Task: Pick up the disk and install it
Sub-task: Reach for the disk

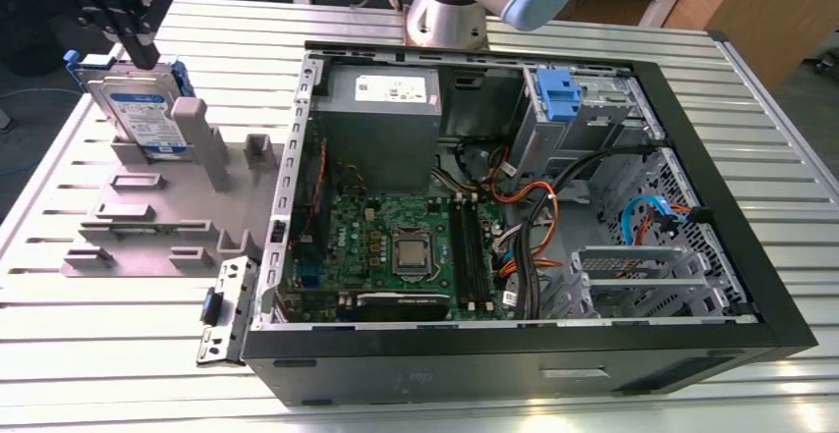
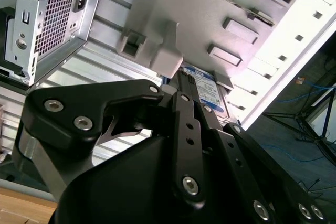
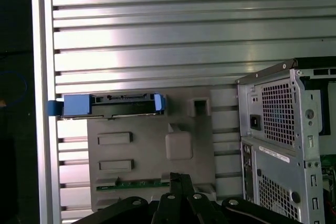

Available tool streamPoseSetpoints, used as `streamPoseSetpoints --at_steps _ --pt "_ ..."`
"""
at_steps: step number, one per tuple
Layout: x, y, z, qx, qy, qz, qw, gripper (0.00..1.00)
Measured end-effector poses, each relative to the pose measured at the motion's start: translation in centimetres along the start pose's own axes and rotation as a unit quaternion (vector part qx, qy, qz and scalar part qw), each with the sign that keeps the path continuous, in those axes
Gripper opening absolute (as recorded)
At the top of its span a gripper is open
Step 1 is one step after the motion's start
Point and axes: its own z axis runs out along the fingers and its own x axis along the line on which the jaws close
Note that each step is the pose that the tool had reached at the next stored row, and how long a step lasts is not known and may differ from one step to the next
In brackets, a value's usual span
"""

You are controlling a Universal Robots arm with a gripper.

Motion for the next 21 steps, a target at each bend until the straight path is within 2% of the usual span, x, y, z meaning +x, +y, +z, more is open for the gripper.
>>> streamPoseSetpoints --at_steps 18,19,21 --pt "0.89 -0.07 -0.01 0.0 0.0 0.0 1.0 0.11" --pt "1.93 -0.15 -0.01 0.0 0.0 0.0 1.0 0.11" --pt "2.03 -0.15 -0.01 0.0 0.0 0.0 1.0 0.11"
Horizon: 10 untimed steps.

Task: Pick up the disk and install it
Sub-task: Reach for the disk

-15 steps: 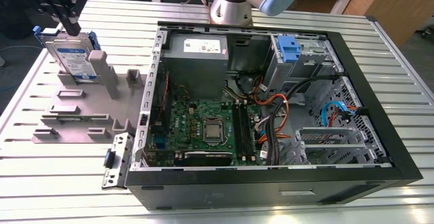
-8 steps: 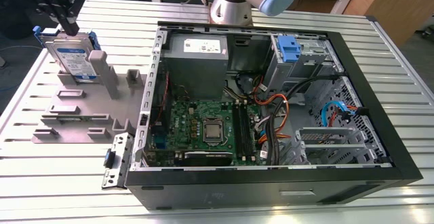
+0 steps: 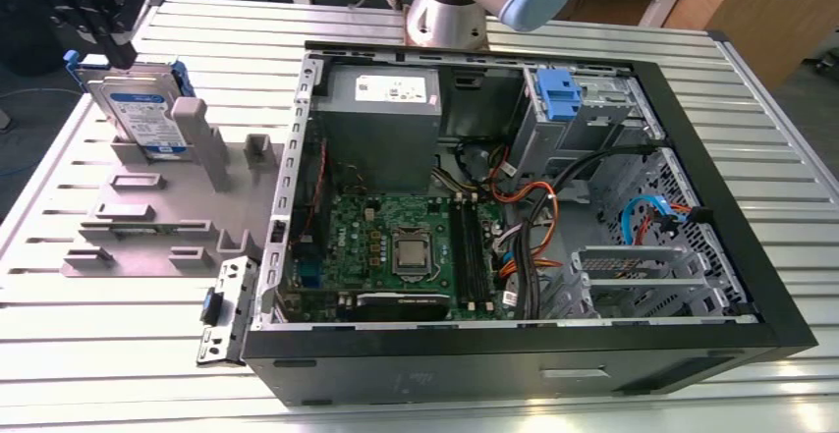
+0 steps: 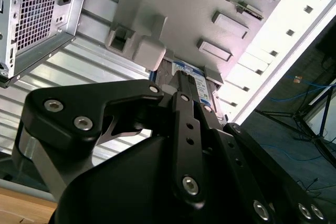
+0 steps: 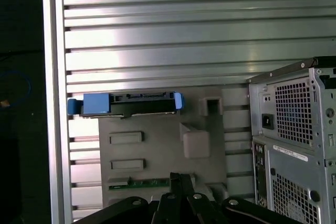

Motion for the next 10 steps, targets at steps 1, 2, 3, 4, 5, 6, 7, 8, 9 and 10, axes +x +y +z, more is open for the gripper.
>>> streamPoseSetpoints --at_steps 1,2,3,4,5,6,7,8,9,10 --pt "0.05 0.0 0.0 0.0 0.0 0.0 1.0 0.11" --pt "0.1 -0.01 0.0 0.0 0.0 0.0 1.0 0.11" --pt "0.15 -0.01 0.0 0.0 0.0 0.0 1.0 0.11" --pt "0.2 -0.02 0.0 0.0 0.0 0.0 1.0 0.11" --pt "0.25 -0.02 0.0 0.0 0.0 0.0 1.0 0.11" --pt "0.3 -0.02 0.0 0.0 0.0 0.0 1.0 0.11" --pt "0.35 -0.03 0.0 0.0 0.0 0.0 1.0 0.11" --pt "0.4 -0.03 0.0 0.0 0.0 0.0 1.0 0.11" --pt "0.44 -0.03 0.0 0.0 0.0 0.0 1.0 0.11" --pt "0.49 -0.04 0.0 0.0 0.0 0.0 1.0 0.11"
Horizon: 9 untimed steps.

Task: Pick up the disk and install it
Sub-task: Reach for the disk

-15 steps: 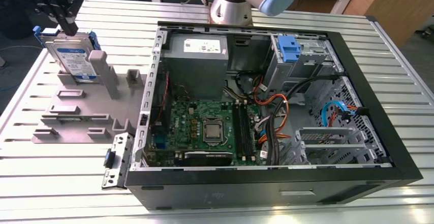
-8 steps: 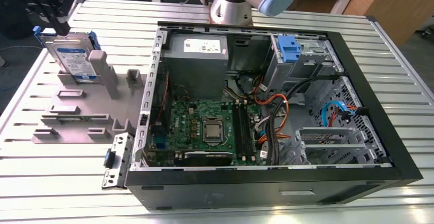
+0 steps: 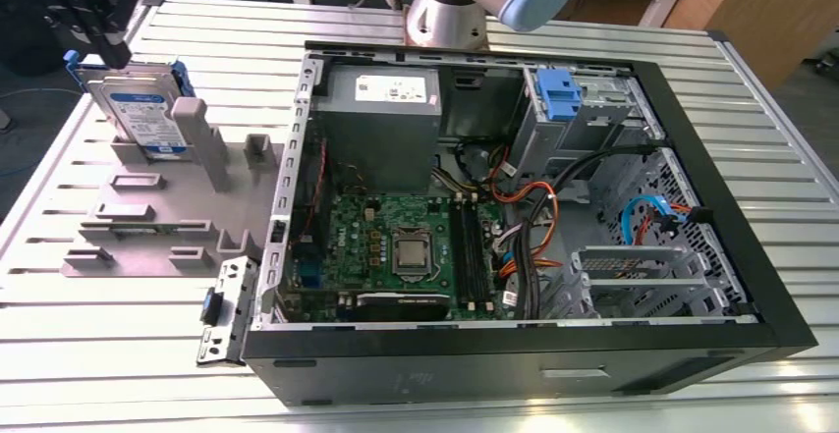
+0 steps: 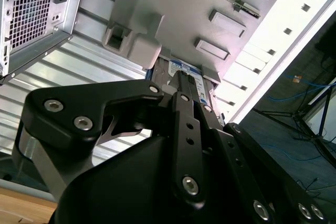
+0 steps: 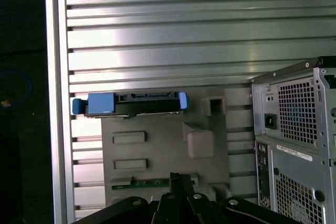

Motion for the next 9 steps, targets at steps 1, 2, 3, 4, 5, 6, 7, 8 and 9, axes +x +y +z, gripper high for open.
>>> streamPoseSetpoints --at_steps 1,2,3,4,5,6,7,8,9 --pt "0.05 0.0 0.0 0.0 0.0 0.0 1.0 0.11" --pt "0.1 -0.01 0.0 0.0 0.0 0.0 1.0 0.11" --pt "0.14 -0.01 0.0 0.0 0.0 0.0 1.0 0.11" --pt "0.2 -0.02 0.0 0.0 0.0 0.0 1.0 0.11" --pt "0.25 -0.02 0.0 0.0 0.0 0.0 1.0 0.11" --pt "0.29 -0.02 0.0 0.0 0.0 0.0 1.0 0.11" --pt "0.34 -0.03 0.0 0.0 0.0 0.0 1.0 0.11" --pt "0.39 -0.03 0.0 0.0 0.0 0.0 1.0 0.11" --pt "0.44 -0.03 0.0 0.0 0.0 0.0 1.0 0.11"
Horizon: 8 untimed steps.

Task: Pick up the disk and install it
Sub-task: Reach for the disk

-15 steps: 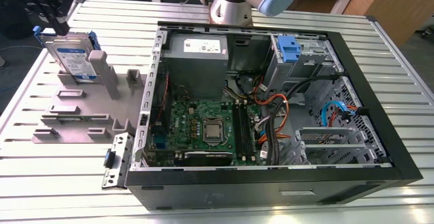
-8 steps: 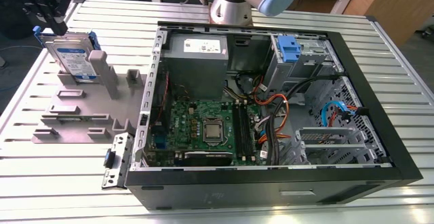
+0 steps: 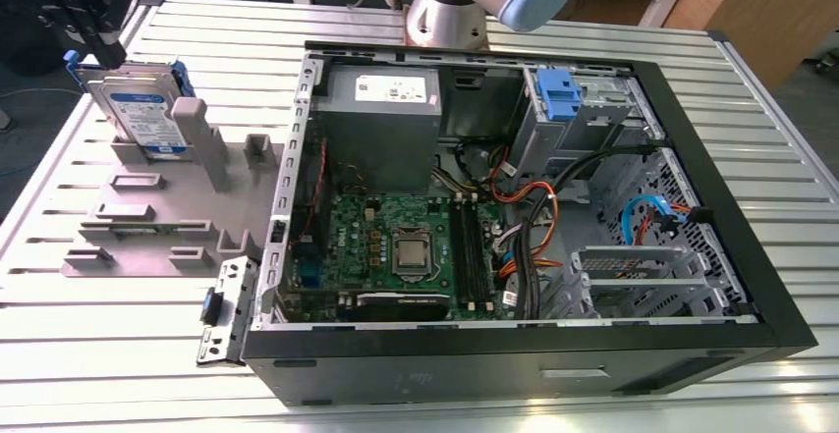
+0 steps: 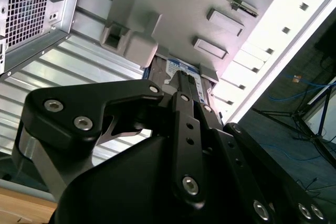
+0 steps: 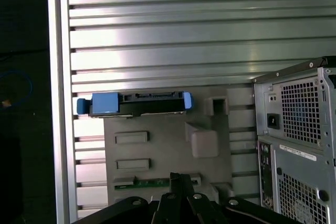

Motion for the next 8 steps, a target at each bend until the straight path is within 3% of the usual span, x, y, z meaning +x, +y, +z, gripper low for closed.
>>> streamPoseSetpoints --at_steps 5,8 --pt "0.25 -0.02 0.0 0.0 0.0 0.0 1.0 0.11" --pt "0.02 0.0 0.01 0.0 0.0 0.0 1.0 0.11"
